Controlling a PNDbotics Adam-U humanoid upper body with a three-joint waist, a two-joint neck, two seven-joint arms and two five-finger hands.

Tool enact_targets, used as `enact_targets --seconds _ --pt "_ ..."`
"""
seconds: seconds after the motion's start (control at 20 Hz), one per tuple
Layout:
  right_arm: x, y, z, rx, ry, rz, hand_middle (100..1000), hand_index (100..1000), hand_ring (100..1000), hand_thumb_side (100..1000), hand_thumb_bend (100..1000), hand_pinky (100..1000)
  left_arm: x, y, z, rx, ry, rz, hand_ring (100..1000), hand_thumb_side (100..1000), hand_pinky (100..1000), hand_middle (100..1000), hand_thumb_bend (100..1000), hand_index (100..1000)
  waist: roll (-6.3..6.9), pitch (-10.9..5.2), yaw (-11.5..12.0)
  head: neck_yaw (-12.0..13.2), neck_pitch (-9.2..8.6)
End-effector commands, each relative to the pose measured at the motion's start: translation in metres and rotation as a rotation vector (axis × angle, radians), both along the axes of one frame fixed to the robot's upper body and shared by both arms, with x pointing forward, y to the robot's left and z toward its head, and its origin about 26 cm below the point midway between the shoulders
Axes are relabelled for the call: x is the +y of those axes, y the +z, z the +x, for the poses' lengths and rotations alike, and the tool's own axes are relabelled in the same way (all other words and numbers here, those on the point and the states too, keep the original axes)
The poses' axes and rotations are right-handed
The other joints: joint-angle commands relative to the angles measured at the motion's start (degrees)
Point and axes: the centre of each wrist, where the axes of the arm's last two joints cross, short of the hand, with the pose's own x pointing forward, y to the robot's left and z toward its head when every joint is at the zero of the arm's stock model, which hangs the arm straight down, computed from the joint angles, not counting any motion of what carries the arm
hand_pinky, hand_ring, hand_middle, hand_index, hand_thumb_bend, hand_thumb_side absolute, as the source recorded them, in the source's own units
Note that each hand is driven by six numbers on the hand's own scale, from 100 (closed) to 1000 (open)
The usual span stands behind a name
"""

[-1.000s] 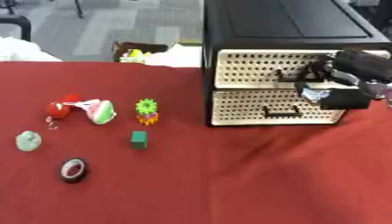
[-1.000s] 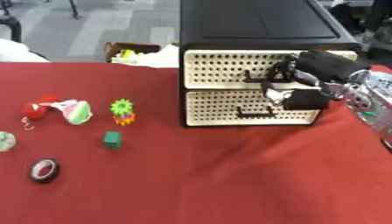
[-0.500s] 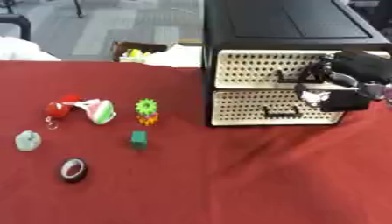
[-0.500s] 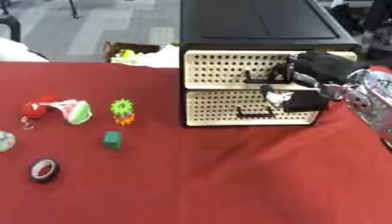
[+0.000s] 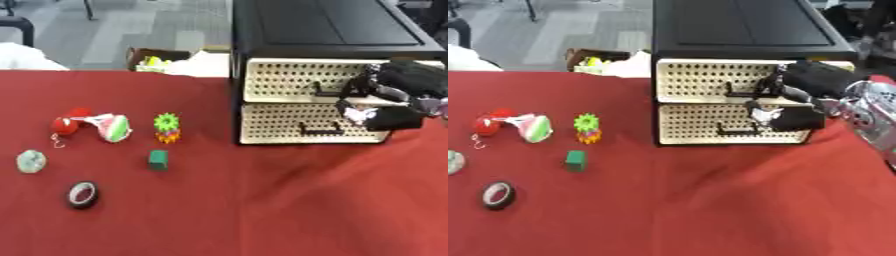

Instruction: Pick up objects from table and place into drawer.

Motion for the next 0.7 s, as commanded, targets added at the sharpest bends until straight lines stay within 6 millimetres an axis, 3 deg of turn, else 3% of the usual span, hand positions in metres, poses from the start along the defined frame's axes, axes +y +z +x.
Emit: enact_targets --seconds 0.05,0.7 --pt "0.004 0.002 -0.005 0.008 0.007 -0.023 100 740 100 1000 100 100 0.0 0.008 -0.002 -0.03 -0.003 0.01 499 847 445 590 100 703 0.16 -1.03 0.0 -0.1 -0.39" --pt "0.015 0.001 -0.021 -0.032 0.051 -0.053 100 736 100 1000 100 100 0.0 0.009 -0.002 -0.034 -0.005 0.009 498 847 446 589 100 703 0.32 -0.85 -0.2 -0.1 -0.67"
